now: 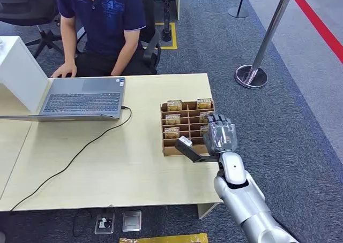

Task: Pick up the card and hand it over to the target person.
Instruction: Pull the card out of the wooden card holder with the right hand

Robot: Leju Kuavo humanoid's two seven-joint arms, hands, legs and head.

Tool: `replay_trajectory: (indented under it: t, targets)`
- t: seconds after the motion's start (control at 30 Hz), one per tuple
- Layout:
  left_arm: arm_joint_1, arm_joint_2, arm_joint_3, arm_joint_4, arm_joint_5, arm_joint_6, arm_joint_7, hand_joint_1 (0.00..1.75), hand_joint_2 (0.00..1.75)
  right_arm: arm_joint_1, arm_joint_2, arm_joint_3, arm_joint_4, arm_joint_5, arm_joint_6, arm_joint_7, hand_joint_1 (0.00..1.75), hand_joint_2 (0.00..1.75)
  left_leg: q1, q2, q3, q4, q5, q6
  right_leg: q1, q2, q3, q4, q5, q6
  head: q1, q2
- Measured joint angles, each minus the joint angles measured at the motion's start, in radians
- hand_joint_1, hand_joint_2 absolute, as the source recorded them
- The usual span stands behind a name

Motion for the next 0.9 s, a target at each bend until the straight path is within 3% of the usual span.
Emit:
replay_trajectory:
  t: [0.1, 0.23, 0.27, 0.77, 0.9]
  targets:
    - [0.000, 0.001, -0.002, 0.001, -0.001, -0.003, -0.001, 0.00, 0.00, 0.004, -0.002, -0.003, -0.001, 0.002, 0.002, 0.001, 0.92, 1.75, 0.000, 0.000, 0.000, 0.000, 0.000, 0.000, 0.000, 0.000, 0.000, -0.001, 0.000, 0.000, 0.000, 0.000]
    - [0.000, 0.002, -0.005, 0.000, -0.001, -0.007, -0.007, 0.00, 0.00, 0.011, -0.005, -0.007, -0.003, 0.010, 0.005, 0.005, 1.54, 1.75, 0.000, 0.000, 0.000, 0.000, 0.000, 0.000, 0.000, 0.000, 0.000, 0.000, 0.000, 0.000, 0.000, 0.000]
    - [0.000, 0.003, -0.006, 0.000, -0.001, -0.007, -0.009, 0.00, 0.00, 0.014, -0.005, -0.009, -0.005, 0.012, 0.005, 0.006, 1.59, 1.75, 0.000, 0.000, 0.000, 0.000, 0.000, 0.000, 0.000, 0.000, 0.000, 0.000, 0.000, 0.000, 0.000, 0.000]
    - [0.000, 0.006, 0.001, 0.000, 0.007, -0.006, -0.010, 0.00, 0.00, 0.005, 0.003, -0.031, 0.010, -0.014, -0.010, -0.019, 1.75, 1.75, 0.000, 0.001, 0.000, 0.000, 0.001, 0.000, 0.000, 0.000, 0.000, -0.001, 0.001, 0.000, 0.000, 0.000]
    - [0.000, 0.004, 0.008, 0.000, 0.013, -0.007, -0.007, 0.00, 0.00, 0.012, -0.009, -0.036, -0.073, -0.045, -0.081, -0.058, 1.75, 1.75, 0.000, 0.001, 0.000, 0.000, 0.001, 0.000, 0.000, 0.000, 0.000, -0.001, 0.002, 0.000, 0.000, 0.000]
